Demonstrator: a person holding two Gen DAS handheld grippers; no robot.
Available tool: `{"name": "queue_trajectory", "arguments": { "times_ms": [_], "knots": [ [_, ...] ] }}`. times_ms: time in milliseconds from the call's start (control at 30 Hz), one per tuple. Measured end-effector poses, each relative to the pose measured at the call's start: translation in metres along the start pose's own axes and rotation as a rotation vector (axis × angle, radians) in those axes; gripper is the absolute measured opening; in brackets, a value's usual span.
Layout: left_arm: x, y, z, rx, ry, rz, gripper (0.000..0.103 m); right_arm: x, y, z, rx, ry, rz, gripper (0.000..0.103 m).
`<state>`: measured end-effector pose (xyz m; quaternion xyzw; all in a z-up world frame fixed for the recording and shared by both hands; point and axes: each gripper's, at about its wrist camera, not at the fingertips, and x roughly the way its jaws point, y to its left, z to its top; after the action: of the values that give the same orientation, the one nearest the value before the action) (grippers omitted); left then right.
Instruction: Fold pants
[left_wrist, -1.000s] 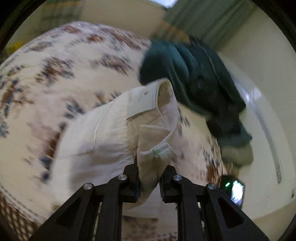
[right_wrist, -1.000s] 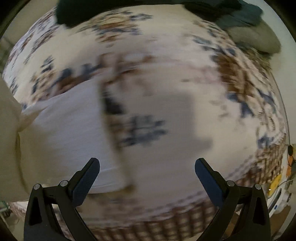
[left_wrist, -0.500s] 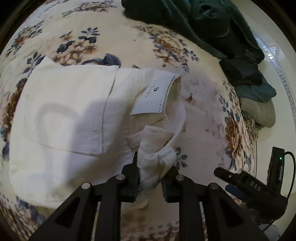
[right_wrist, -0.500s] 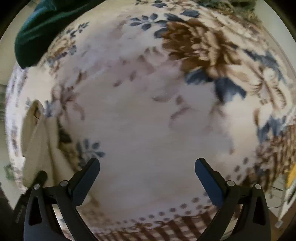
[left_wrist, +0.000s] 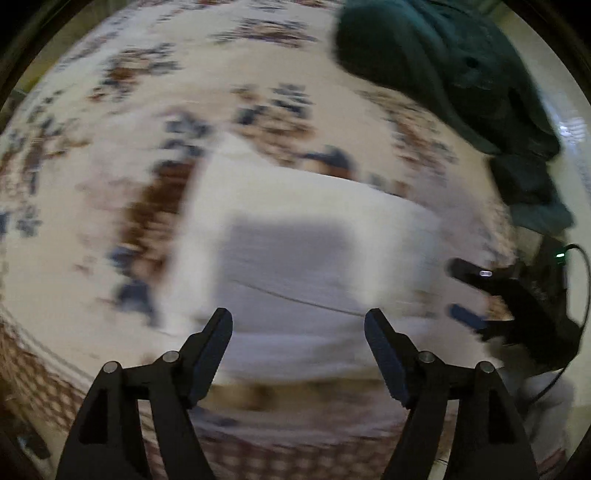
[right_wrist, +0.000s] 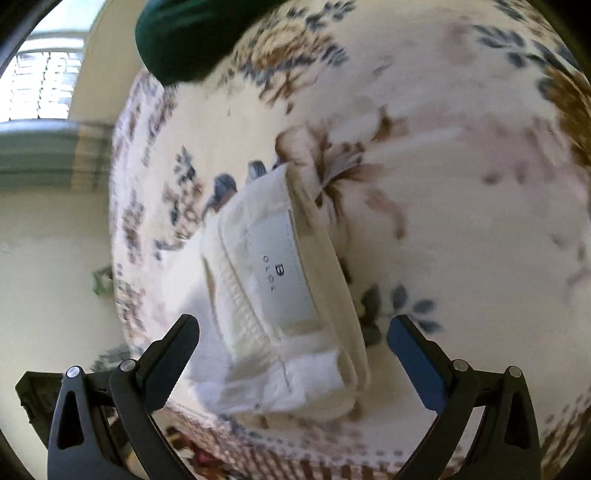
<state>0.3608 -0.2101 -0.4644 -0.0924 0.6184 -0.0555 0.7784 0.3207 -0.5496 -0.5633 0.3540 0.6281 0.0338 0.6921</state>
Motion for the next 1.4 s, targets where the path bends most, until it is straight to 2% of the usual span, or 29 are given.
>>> {"name": "queue_trajectory", "arguments": {
  "times_ms": [67,133,200,233,267,367,467,600,733,867,900,933,967,1067,1100,1200,1267,1300,1333,1367,1400],
  "knots": [
    [0.012,0.031,0.004,-0.01,-0.002,0.118,0.072,0.021,0.004,0.007,-0.016,0.027,-0.041,0.103],
    [0.023,0.056,0.007,-0.035,0.003,0.177,0.072,0.04,0.004,0.011,-0.018,0.068,-0.058,0.103],
    [0.03,0.075,0.011,-0.066,0.014,0.207,0.072,0.052,0.004,0.008,-0.003,0.09,-0.023,0.08],
    [0.033,0.083,0.013,-0.086,0.014,0.21,0.072,0.052,0.006,0.006,-0.006,0.078,0.003,0.056],
    [0.034,0.091,0.015,-0.108,0.012,0.212,0.072,0.047,0.013,-0.001,-0.028,0.028,-0.012,0.045],
    [0.035,0.101,0.024,-0.163,0.003,0.195,0.072,0.032,0.033,-0.019,-0.111,-0.045,-0.081,0.021],
    [0.032,0.099,0.038,-0.192,-0.008,0.146,0.072,0.007,0.033,-0.03,-0.083,-0.084,-0.081,0.019],
    [0.032,0.087,0.065,-0.187,-0.013,0.068,0.072,-0.027,0.017,-0.042,-0.011,-0.152,-0.149,0.018],
    [0.06,0.061,0.102,-0.153,0.043,-0.04,0.072,-0.02,-0.018,-0.038,0.039,-0.083,-0.183,0.02],
    [0.112,0.042,0.129,-0.113,0.14,-0.067,0.072,-0.005,-0.035,-0.023,0.074,-0.067,-0.156,0.021],
    [0.125,0.039,0.135,-0.111,0.148,-0.112,0.068,-0.005,-0.035,-0.022,0.079,-0.072,-0.156,0.021],
    [0.13,0.037,0.139,-0.111,0.141,-0.139,0.041,-0.002,-0.036,-0.021,0.082,-0.075,-0.157,0.021],
    [0.137,0.037,0.144,-0.118,0.141,-0.174,0.03,-0.003,-0.039,-0.021,0.085,-0.079,-0.158,0.021],
    [0.142,0.048,0.148,-0.178,0.138,-0.216,0.024,0.001,-0.043,-0.018,0.103,-0.087,-0.174,0.021],
    [0.145,0.055,0.147,-0.213,0.148,-0.237,0.024,0.001,-0.047,-0.017,0.112,-0.086,-0.17,0.021],
    [0.155,0.082,0.141,-0.367,0.184,-0.331,0.026,0.004,-0.043,-0.016,0.058,-0.063,-0.226,0.025],
    [0.147,0.082,0.138,-0.352,0.189,-0.355,0.031,0.002,-0.043,-0.016,0.056,-0.006,-0.249,0.043],
    [0.14,0.08,0.138,-0.331,0.194,-0.357,0.033,-0.004,-0.045,-0.018,0.074,0.001,-0.24,0.047],
    [0.13,0.079,0.136,-0.315,0.185,-0.354,0.038,-0.014,-0.049,-0.024,0.109,-0.013,-0.206,0.054],
    [0.122,0.08,0.133,-0.304,0.173,-0.347,0.048,-0.026,-0.052,-0.032,0.143,-0.039,-0.177,0.06],
    [0.111,0.082,0.129,-0.294,0.16,-0.352,0.057,-0.034,-0.055,-0.039,0.166,-0.06,-0.155,0.062]
  ]
}}
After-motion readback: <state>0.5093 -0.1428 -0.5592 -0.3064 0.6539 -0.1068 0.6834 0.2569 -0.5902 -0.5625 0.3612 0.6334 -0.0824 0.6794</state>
